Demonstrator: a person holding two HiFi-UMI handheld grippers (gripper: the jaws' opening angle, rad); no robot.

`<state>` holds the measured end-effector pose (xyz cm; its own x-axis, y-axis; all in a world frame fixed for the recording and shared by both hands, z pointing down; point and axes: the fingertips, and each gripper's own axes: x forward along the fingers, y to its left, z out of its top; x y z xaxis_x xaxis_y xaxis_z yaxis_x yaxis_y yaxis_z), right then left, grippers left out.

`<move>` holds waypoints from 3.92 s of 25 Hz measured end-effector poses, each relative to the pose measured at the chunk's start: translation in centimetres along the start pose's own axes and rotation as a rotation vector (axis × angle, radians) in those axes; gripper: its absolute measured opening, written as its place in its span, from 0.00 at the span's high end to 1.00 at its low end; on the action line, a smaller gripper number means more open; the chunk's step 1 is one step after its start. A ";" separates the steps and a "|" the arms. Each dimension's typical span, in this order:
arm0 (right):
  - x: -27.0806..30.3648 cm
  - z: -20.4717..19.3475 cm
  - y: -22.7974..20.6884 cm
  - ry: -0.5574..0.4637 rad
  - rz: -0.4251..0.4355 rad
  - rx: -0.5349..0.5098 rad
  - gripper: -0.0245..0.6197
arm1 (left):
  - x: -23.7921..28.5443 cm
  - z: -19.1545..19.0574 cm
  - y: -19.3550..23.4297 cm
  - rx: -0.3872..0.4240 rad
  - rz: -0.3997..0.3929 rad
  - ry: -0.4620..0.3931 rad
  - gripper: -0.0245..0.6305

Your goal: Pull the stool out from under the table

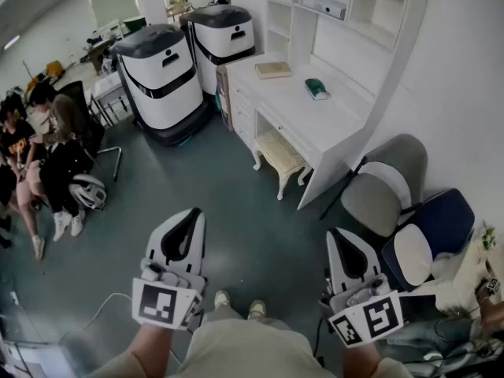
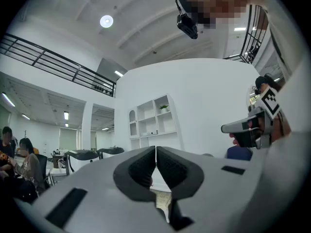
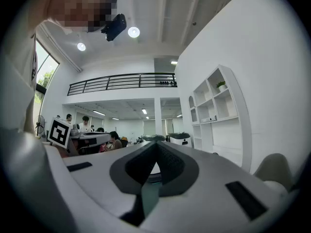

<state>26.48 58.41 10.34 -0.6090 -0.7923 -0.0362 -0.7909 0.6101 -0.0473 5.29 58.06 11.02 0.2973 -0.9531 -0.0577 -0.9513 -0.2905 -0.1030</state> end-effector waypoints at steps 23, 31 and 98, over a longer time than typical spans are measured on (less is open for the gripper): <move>1.6 0.3 -2.9 -0.099 -0.066 0.053 0.52 | 2.4 -0.6 1.5 -0.033 -0.004 -0.058 0.56; 5.3 -2.2 -3.6 -0.088 -0.048 0.023 0.53 | 5.5 -3.4 3.8 -0.018 -0.014 -0.059 0.56; 55.1 -44.8 -39.0 0.442 -0.614 0.598 0.51 | 75.7 -50.2 22.1 -0.099 -0.652 0.523 0.53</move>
<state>21.09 -9.00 54.96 -0.1633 -0.8271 0.5378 -0.8926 -0.1083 -0.4377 2.73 -24.83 54.21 0.7369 -0.5016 0.4533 -0.6122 -0.7795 0.1328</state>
